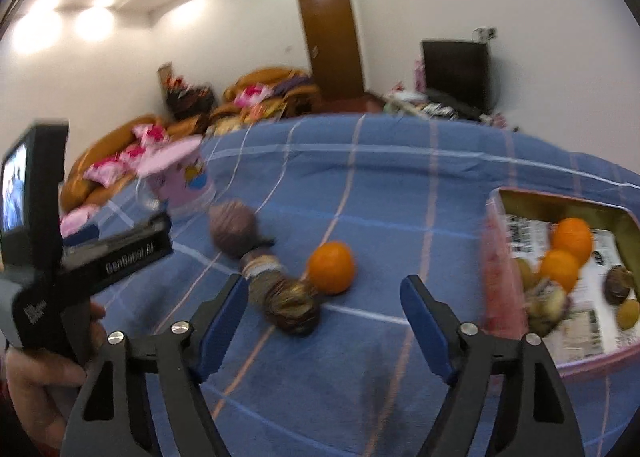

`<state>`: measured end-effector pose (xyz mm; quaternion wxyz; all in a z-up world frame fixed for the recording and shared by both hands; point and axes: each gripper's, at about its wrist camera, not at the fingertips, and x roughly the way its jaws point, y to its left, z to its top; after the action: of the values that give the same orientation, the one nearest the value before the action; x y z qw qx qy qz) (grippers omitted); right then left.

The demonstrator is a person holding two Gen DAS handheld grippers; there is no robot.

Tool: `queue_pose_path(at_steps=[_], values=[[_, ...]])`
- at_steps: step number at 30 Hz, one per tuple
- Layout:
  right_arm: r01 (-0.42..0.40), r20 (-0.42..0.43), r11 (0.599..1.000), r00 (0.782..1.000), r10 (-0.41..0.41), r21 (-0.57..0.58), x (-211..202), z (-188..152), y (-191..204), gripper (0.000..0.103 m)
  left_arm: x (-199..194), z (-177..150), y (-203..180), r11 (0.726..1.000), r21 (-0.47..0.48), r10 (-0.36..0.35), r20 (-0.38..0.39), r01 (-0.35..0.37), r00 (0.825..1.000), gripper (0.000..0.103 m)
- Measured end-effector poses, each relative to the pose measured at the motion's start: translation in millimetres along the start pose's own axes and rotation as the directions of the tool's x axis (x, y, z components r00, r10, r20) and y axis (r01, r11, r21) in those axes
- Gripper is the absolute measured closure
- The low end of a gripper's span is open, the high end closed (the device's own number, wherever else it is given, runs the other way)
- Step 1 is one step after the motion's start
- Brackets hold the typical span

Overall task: Organize fruits
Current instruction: 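Grasp a dark brown round fruit with the right gripper, then grasp a dark wrapped cylindrical item with the left gripper while the right holds its fruit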

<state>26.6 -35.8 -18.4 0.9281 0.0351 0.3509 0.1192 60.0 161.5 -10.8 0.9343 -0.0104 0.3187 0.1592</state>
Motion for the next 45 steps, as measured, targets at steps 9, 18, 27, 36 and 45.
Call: queue_pose_path(at_steps=[9, 18, 27, 36, 45], values=[[-0.065, -0.156, 0.996, 0.985, 0.073, 0.059, 36.3, -1.4, 2.8, 0.055, -3.7, 1.1, -8.3, 0.997, 0.019, -0.069, 0.001, 0.069, 0.998, 0.0], [-0.097, -0.129, 0.994, 0.986, 0.103, 0.049, 25.2, -4.6, 6.5, 0.063, -5.4, -0.1, -12.0, 0.99, 0.029, -0.136, -0.002, 0.136, 0.991, 0.0], [-0.011, 0.029, 1.0, 1.0, 0.01, 0.022, -32.3, -16.3, -18.5, 0.063, -15.2, -3.5, -29.2, 0.943, 0.063, -0.326, -0.025, 0.327, 0.945, 0.006], [0.011, 0.061, 0.999, 0.998, -0.013, 0.036, -41.0, -15.5, -32.0, 0.063, -4.1, -15.8, -73.8, 0.915, 0.121, -0.366, -0.158, 0.385, 0.917, 0.025], [0.006, 0.052, 0.999, 0.999, -0.008, 0.042, -39.5, -14.6, -33.1, 0.063, 7.4, -21.8, -89.5, 0.893, 0.119, -0.394, -0.259, 0.434, 0.882, 0.047]])
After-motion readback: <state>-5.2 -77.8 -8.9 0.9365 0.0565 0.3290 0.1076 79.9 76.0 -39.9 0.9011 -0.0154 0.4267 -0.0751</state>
